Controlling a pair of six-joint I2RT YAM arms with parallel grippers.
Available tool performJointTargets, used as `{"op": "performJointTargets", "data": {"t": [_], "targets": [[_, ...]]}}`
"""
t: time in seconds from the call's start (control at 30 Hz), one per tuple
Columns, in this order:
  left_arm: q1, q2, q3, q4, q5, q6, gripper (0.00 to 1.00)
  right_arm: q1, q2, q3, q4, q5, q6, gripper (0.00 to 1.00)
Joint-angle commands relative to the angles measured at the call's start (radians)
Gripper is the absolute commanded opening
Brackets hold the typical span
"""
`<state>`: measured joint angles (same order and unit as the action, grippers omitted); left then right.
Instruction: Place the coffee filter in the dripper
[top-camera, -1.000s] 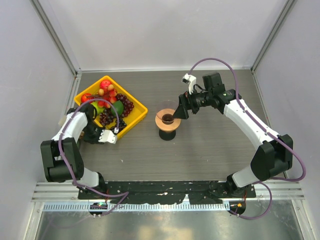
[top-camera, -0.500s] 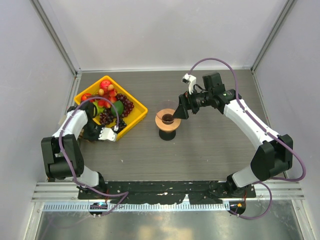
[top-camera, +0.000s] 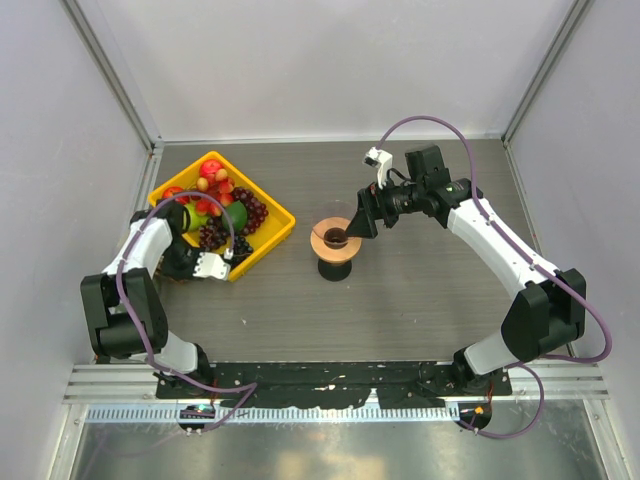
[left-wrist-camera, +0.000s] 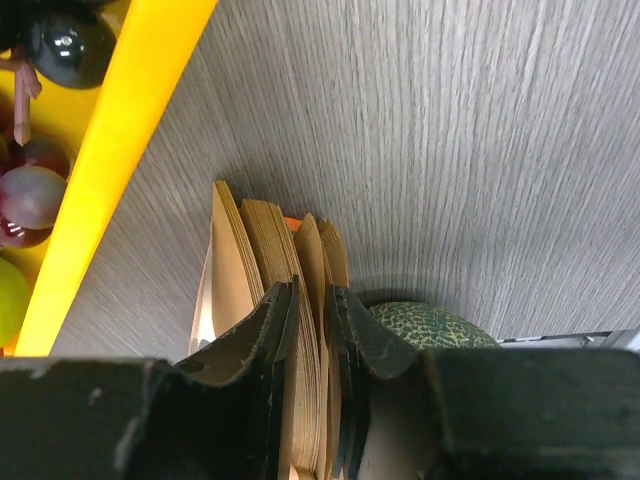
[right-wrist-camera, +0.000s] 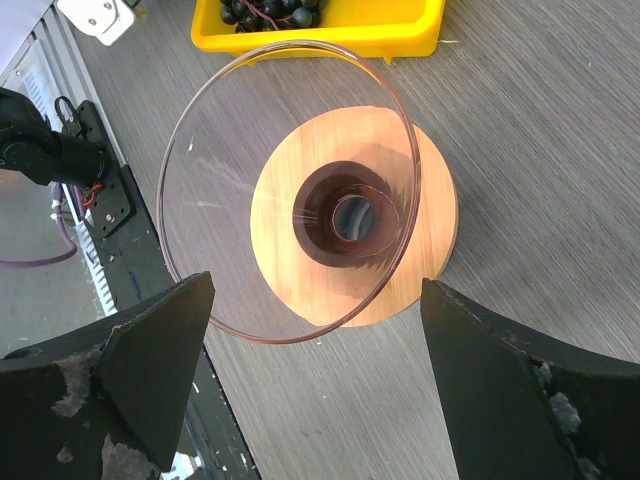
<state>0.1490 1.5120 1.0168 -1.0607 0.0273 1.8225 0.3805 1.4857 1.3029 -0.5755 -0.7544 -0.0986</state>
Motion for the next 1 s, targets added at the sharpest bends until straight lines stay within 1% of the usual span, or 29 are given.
{"op": "performJointTargets", "data": {"t": [0.0,0.13,0.27,0.37,0.53,0.73,0.97], "targets": [[0.02,-0.004,0.035,-0.015,-0.013,0.04,0.26,0.003,-0.021,0.029,0.029,-0.022,-0.001,0.91],[0.023,-0.007,0.036,-0.024,-0.013,0.05,0.24,0.003,-0.016,0.032,0.028,-0.023,-0.001,0.91],[0.024,-0.012,0.029,-0.025,-0.013,0.061,0.13,0.003,-0.018,0.026,0.028,-0.023,0.0,0.91],[0.024,-0.016,0.02,-0.022,-0.013,0.072,0.0,0.003,-0.021,0.029,0.029,-0.023,0.0,0.91],[0.02,-0.038,0.017,-0.027,0.029,0.069,0.0,0.003,-0.021,0.026,0.029,-0.023,0.0,0.91],[0.012,-0.055,0.012,0.056,0.071,0.008,0.0,0.003,-0.022,0.025,0.029,-0.023,0.002,0.91],[0.009,-0.064,0.042,0.03,0.12,0.011,0.0,0.003,-0.022,0.024,0.031,-0.023,0.003,0.91]]}}
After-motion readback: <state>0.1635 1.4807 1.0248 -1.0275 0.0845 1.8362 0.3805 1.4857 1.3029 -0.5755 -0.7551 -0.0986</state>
